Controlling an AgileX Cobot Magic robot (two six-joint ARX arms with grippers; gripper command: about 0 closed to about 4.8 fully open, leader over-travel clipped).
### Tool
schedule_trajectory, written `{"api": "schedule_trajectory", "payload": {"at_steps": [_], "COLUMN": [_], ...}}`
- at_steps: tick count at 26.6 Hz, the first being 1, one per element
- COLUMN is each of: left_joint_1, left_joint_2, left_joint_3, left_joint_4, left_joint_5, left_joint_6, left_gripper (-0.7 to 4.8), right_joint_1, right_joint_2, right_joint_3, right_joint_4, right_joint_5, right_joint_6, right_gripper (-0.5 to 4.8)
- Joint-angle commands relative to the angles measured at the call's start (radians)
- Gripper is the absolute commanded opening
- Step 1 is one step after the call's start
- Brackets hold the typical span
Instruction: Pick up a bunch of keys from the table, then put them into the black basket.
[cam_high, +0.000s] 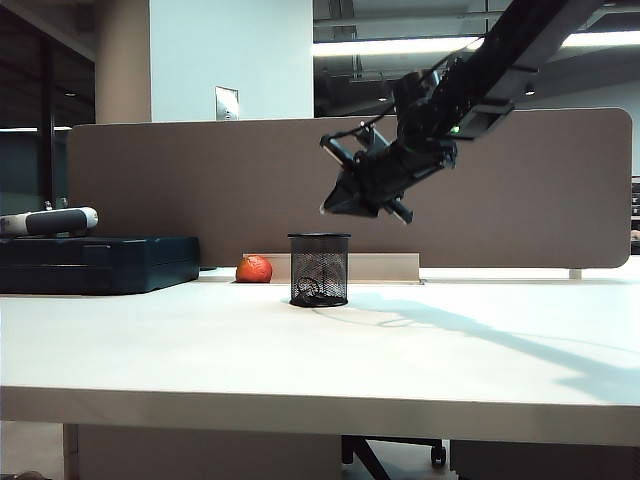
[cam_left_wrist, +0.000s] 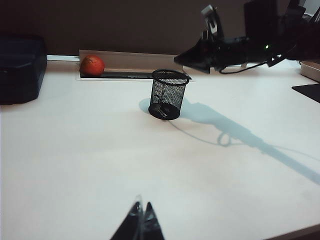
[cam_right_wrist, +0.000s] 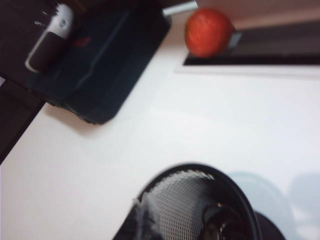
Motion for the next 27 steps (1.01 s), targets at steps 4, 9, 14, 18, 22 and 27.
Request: {"api": "schedule_trajectory", "payload": {"at_steps": [4,9,14,18,22,27], "left_joint_1": [0.0,0.0,0.0,0.0,0.0,0.0], "left_joint_2": [0.002,0.001,0.001,0.001,0.001,0.001], "left_joint_3": [0.004,0.004,0.004,0.004,0.004,0.004], "left_joint_4": [0.01,0.01,0.01,0.011,0.011,0.011], "left_joint_5": [0.004,0.004,0.004,0.004,0.003,0.004], "left_joint_6": [0.001,0.001,0.001,0.001,0.001,0.001], "left_gripper": [-0.06,-0.06,-0.06,-0.06,-0.06,-0.06], "right_joint_1": [-0.011,-0.047,-0.106,-0.165,-0.21,-0.253], "right_joint_2": [-0.063,-0.166,-0.248,-0.31,-0.361,-0.41], "right_joint_3": [0.006,0.006,0.006,0.006,0.005,0.004], "right_joint_4": [-0.018,-0.216,-0.371,-0.435,-0.479,-0.585], "right_joint_5": [0.01,0.129,0.202,0.205,0.205,0.214], "right_joint_6": [-0.105,-0.307,-0.393,-0.394,-0.396,-0.41], "right_gripper": [-0.1,-0.1,-0.09,-0.09,-0.09,-0.1]}}
